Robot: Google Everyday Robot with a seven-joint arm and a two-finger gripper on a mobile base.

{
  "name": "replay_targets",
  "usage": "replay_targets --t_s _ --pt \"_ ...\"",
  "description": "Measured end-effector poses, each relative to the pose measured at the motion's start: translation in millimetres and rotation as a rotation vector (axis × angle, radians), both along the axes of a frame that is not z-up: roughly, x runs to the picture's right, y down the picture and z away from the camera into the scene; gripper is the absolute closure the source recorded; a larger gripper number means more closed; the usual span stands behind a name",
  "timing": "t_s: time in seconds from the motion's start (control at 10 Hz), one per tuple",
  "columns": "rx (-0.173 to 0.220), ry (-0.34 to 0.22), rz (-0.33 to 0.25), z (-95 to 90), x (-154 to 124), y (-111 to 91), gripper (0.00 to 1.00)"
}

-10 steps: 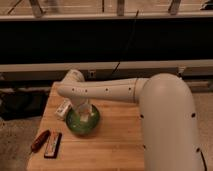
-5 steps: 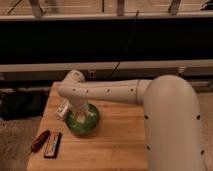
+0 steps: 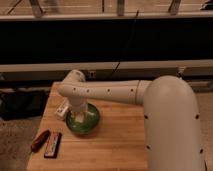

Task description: Place the white sponge in the ceramic bowl

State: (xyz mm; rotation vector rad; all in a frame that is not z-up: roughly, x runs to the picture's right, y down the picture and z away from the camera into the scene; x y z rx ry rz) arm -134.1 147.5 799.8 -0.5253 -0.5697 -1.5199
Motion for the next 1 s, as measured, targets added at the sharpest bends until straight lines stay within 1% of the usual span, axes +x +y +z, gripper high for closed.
replay_targets --t_s 0.6,0.9,1.0 --pt "-0.012 -0.008 0.012 10.4 3 -4 0.2" --pt "-0.009 -0.001 0.013 16.0 8 -15 0.2" --pt "-0.006 0.004 0.013 20.6 10 -25 0.2"
